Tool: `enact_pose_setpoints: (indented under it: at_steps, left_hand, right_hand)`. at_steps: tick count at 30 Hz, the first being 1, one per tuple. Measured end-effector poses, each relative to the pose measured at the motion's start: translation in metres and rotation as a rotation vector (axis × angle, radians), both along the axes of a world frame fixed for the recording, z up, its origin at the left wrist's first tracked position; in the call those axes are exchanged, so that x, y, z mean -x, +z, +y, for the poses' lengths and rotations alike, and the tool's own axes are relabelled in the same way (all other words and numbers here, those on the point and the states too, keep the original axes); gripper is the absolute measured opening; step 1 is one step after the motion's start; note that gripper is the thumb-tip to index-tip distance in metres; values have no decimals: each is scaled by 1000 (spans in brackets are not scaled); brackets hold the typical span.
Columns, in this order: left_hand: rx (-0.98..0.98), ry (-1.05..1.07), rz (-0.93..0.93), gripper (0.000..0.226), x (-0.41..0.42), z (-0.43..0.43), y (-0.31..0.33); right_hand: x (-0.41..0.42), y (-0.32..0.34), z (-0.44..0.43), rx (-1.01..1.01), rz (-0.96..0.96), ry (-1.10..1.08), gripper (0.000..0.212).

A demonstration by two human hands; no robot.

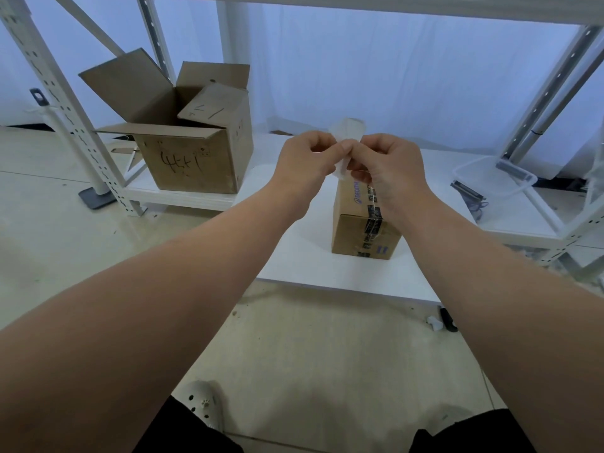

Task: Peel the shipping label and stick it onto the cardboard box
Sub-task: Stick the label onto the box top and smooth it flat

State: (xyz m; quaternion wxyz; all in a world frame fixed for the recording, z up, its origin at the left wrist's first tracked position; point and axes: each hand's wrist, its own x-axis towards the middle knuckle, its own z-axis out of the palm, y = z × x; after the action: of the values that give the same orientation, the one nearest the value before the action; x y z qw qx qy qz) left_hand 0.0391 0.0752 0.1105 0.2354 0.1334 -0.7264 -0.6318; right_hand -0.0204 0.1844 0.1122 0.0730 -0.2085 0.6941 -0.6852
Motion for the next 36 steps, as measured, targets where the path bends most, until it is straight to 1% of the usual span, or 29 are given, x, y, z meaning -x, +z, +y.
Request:
enact_pose_setpoints:
  at_steps: [4,8,10,15,19,22,24,27,29,33,36]
  left_hand:
    - [53,16,6,13,-2,-4,3]
    - [136,23,-1,16,-1,-9,4]
    - [162,15,1,12,-1,-11,3]
    - [144,1,44,7,-2,-12,-3]
    - [155,4,64,12,-1,-13,-6]
    - [188,-14,13,9,0,-13,-10]
    - [180,-25,-31,9,-1,-14,-10]
    - [178,-95,-115,17,-3,-15,-10]
    - [190,-120,-152,17,-4,-16,-10]
    - [110,-97,-141,9,-9,-19,-7]
    - [14,-116,-172,8,-12,-23,-3]
  right_hand:
    - [2,0,2,9,-40,30,11]
    - [2,1,3,70,-172,94,11]
    - [2,1,3,105,-226,114,15]
    - [4,-2,2,169,-332,180,18]
    - [7,-4,2,188,-385,196,15]
    - [5,-6,1,145,-369,174,14]
    - [3,-7,0,78,-308,134,14]
    - [0,-8,-1,13,-227,111,20]
    - [0,-8,-1,0,-220,113,22]
    - [2,-7,-1,1,-229,108,20]
    - [1,-4,-1,36,-269,125,17]
